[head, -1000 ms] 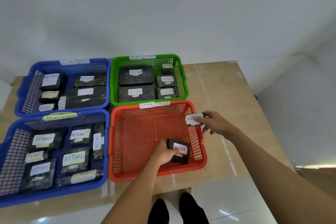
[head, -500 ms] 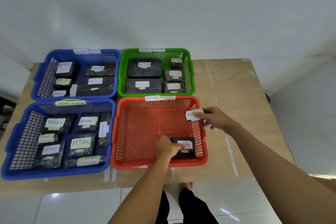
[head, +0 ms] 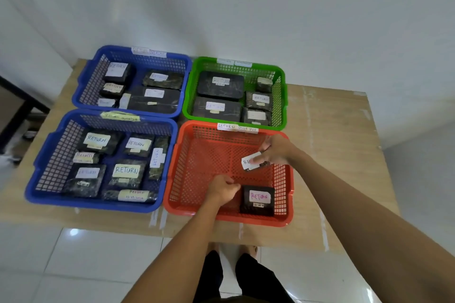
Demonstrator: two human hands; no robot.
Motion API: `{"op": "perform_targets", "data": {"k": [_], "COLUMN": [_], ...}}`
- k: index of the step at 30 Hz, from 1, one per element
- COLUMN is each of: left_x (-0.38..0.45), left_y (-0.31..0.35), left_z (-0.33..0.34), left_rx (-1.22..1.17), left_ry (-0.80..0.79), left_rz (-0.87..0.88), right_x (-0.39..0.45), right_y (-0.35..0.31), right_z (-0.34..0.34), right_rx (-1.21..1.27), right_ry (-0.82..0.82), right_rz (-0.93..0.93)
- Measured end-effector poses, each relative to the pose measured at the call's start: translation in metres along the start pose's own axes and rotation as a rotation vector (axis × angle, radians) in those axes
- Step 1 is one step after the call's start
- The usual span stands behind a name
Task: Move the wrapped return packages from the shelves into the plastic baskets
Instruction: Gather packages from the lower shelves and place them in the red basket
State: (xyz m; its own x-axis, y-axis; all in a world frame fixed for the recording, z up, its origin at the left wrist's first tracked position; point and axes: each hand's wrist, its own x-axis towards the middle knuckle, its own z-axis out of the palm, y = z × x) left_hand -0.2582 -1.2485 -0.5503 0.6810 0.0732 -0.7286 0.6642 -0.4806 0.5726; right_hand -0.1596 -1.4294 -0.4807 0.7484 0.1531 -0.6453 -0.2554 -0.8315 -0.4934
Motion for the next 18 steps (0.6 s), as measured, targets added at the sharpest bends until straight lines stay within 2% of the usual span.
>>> {"op": "perform_targets", "data": {"k": [4,7,12,18], "left_x": [0.001,0.001,0.001,-0.001], "left_y": [-0.011,-0.019,-0.03,-0.037], "left_z": [-0.019,-0.03,-0.04,-0.046], "left_rx": [-0.138,-0.208,-0.257,-0.222], "left_ry": [0.028,0.032,0.019,-0.013], "left_rz": [0.038,0.036,0.02,0.032], "right_x": [0.016,0.02,0.029,0.032], "right_y": [-0.005,-0.003,-0.001,-0.012], "right_z": [0.016,0.018,0.018,0.024], "right_rx": [-0.251,-0.338,-0.639,-0.758], "right_ry": [-0.147,-0.26,-0.326,-0.391], "right_rz": [-0.04,0.028,0.038,0.061]}}
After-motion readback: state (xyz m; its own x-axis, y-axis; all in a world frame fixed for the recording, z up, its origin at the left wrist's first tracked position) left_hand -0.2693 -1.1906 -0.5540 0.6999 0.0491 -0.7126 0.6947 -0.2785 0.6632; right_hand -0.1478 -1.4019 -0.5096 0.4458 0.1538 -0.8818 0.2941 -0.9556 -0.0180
